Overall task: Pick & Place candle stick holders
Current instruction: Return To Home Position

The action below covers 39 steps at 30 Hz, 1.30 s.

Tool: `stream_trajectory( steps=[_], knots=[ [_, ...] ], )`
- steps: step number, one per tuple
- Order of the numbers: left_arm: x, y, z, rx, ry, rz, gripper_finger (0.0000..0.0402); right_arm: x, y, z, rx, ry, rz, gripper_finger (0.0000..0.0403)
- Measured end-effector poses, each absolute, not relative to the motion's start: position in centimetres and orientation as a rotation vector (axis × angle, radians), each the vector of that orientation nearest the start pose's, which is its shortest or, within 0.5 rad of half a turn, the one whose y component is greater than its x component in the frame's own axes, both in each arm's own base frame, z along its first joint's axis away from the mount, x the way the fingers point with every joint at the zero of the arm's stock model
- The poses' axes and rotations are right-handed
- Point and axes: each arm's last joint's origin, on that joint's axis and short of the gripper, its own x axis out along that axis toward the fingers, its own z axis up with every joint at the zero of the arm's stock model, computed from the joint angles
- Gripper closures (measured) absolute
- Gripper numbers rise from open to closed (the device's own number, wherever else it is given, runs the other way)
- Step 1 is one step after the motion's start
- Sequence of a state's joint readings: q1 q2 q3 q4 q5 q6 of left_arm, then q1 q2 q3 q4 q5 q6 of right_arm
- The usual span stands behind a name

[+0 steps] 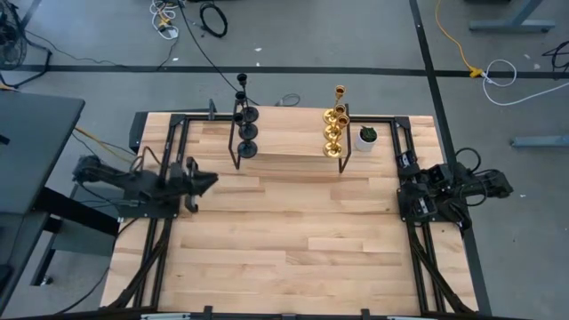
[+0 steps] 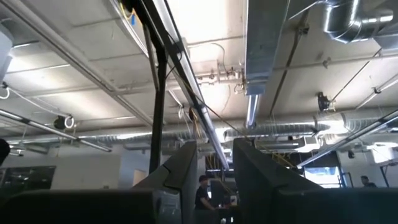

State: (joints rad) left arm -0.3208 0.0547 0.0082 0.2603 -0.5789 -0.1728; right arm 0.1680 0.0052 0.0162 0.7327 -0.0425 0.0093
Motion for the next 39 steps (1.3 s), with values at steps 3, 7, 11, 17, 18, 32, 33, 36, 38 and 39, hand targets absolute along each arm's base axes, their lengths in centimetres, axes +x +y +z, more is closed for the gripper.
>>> stream_trajectory(
  steps=[3, 7, 11, 17, 18, 32, 33, 36, 38, 39],
  knots=[
    [9.0, -0.9, 19.0, -0.284, -0.276, 0.281, 0.0344, 7.4, 1.4, 23.0, 0.052, -0.696, 0.205, 0.03],
    [8.9, -0.4, 19.4, -0.292, -0.321, 0.327, 0.0344, 7.7, 1.4, 22.5, -0.012, -0.638, 0.177, 0.03],
    [9.0, -0.1, 19.3, -0.284, -0.322, 0.361, 0.0344, 8.6, 1.5, 21.0, -0.221, -0.474, 0.106, 0.03],
    [9.0, 0.3, 19.3, -0.275, -0.321, 0.403, 0.0344, 9.6, 1.6, 17.6, -0.17, -0.096, 0.151, 0.03],
    [9.0, 0.4, 19.3, -0.274, -0.322, 0.408, 0.0344, 9.6, 1.6, 17.1, -0.153, -0.044, 0.157, 0.03],
    [9.0, 0.5, 19.2, -0.271, -0.322, 0.422, 0.0344, 9.7, 1.7, 16.8, -0.113, -0.007, 0.184, 0.03],
    [9.0, 0.5, 19.2, -0.271, -0.322, 0.422, 0.0344, 9.7, 1.7, 16.8, -0.113, -0.007, 0.184, 0.03],
    [9.0, 0.5, 19.2, -0.271, -0.322, 0.422, 0.0344, 9.7, 1.7, 16.8, -0.113, -0.007, 0.184, 0.03],
    [9.0, 0.5, 19.2, -0.271, -0.322, 0.422, 0.0344, 9.7, 1.7, 16.8, -0.113, -0.007, 0.185, 0.03],
    [9.0, 0.5, 19.2, -0.271, -0.322, 0.422, 0.0344, 9.7, 1.7, 16.8, -0.113, -0.007, 0.184, 0.03]
  ],
)
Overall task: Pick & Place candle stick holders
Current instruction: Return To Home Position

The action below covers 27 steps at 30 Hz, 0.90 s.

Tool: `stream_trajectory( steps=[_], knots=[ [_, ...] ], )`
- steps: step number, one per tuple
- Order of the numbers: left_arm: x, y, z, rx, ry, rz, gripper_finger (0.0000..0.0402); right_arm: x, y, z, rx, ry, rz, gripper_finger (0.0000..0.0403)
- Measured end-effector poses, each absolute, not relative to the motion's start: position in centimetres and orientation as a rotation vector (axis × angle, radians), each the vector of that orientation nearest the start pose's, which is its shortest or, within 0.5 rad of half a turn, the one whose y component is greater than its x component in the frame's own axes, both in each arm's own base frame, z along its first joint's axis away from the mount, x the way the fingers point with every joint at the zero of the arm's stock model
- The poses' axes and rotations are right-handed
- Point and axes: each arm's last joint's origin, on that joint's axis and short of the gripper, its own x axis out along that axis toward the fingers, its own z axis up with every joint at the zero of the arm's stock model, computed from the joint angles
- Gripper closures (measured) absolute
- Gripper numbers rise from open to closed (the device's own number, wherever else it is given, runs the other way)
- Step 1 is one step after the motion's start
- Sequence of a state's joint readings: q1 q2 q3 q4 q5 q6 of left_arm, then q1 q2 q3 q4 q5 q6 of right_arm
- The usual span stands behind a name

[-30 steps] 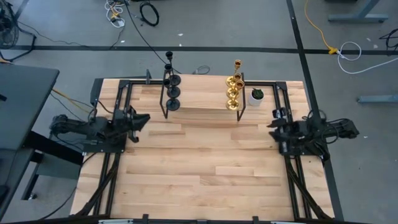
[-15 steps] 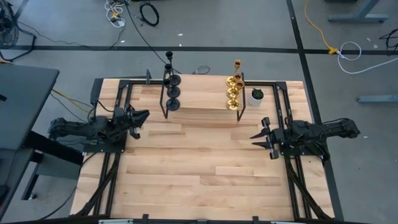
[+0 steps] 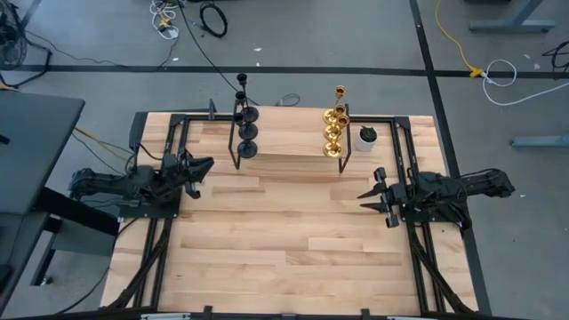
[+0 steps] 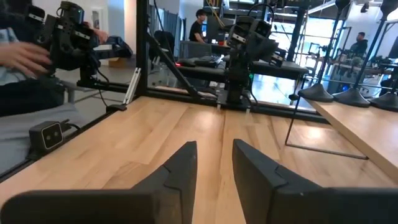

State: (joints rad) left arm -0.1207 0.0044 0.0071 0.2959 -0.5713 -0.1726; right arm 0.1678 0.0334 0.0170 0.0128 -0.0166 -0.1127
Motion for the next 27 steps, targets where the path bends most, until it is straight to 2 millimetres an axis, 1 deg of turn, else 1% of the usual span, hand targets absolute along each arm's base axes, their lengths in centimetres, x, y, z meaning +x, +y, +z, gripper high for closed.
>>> stream_trajectory(
  steps=[2, 4, 6, 7, 10, 12, 15, 17, 20, 27],
  knots=[
    [9.0, 0.5, 19.2, -0.266, -0.317, 0.422, 0.0344, 9.7, 1.7, 16.8, -0.113, -0.007, 0.184, 0.03],
    [9.2, 0.4, 18.6, -0.274, -0.253, 0.391, 0.0344, 9.7, 1.7, 16.8, -0.113, -0.007, 0.184, 0.03],
    [9.5, -0.1, 17.5, -0.313, -0.139, 0.276, 0.0344, 9.7, 1.7, 16.8, -0.113, -0.007, 0.184, 0.03],
    [9.6, -0.3, 17.3, -0.32, -0.105, 0.2, 0.0344, 9.7, 1.7, 16.8, -0.113, -0.007, 0.184, 0.03],
    [9.9, -0.9, 16.8, -0.221, -0.024, 0.01, 0.0344, 9.7, 1.7, 16.8, -0.113, -0.008, 0.184, 0.03],
    [9.8, -1.2, 16.7, -0.164, -0.011, -0.098, 0.0344, 9.7, 1.7, 16.8, -0.113, -0.008, 0.184, 0.03],
    [9.6, -1.5, 17.1, -0.139, -0.042, -0.27, 0.0344, 9.7, 1.7, 16.8, -0.113, -0.008, 0.184, 0.03],
    [9.5, -1.7, 17.2, -0.082, -0.055, -0.363, 0.0344, 9.7, 1.7, 16.8, -0.113, -0.009, 0.184, 0.03],
    [9.5, -1.7, 17.3, -0.039, -0.076, -0.398, 0.0344, 9.7, 1.7, 16.8, -0.113, -0.008, 0.184, 0.03],
    [9.5, -1.1, 17.6, -0.033, -0.107, -0.325, 0.0344, 9.7, 1.7, 16.8, -0.113, -0.009, 0.184, 0.03]
  ],
)
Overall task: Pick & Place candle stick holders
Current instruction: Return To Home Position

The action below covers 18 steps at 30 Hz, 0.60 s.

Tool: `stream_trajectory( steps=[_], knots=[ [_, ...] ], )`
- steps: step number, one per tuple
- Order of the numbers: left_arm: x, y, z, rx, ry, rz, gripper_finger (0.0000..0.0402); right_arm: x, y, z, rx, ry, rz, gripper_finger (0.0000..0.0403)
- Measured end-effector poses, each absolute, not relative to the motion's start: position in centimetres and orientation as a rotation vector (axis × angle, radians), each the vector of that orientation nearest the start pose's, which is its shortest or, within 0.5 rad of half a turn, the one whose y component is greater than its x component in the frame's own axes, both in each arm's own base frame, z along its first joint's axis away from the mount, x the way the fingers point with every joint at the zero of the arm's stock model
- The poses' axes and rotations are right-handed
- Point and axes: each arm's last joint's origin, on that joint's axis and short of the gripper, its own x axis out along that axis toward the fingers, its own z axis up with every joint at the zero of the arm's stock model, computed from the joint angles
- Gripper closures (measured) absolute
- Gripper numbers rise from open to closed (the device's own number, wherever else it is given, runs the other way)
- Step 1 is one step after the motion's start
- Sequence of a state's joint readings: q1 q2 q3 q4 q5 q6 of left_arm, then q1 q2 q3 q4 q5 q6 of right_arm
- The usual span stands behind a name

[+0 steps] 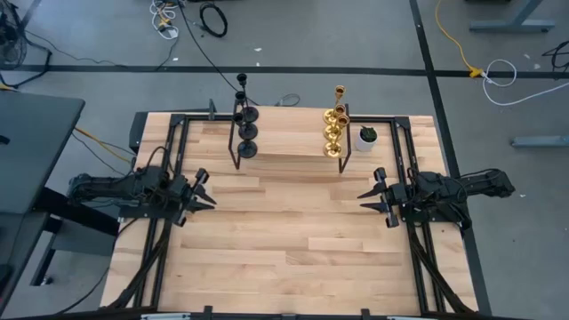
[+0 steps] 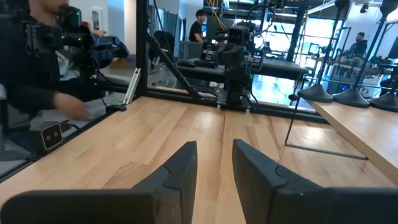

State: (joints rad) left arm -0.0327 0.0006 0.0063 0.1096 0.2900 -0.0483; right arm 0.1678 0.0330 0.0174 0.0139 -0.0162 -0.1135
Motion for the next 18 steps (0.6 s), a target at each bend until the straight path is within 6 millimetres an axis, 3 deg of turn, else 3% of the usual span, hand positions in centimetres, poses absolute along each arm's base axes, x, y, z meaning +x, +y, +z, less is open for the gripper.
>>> stream_trajectory(
  steps=[18],
  knots=[
    [9.56, -1.1, 17.63, -0.033, -0.109, -0.316, 0.0344, 9.73, 1.69, 16.82, -0.113, -0.008, 0.184, 0.03]
  ],
)
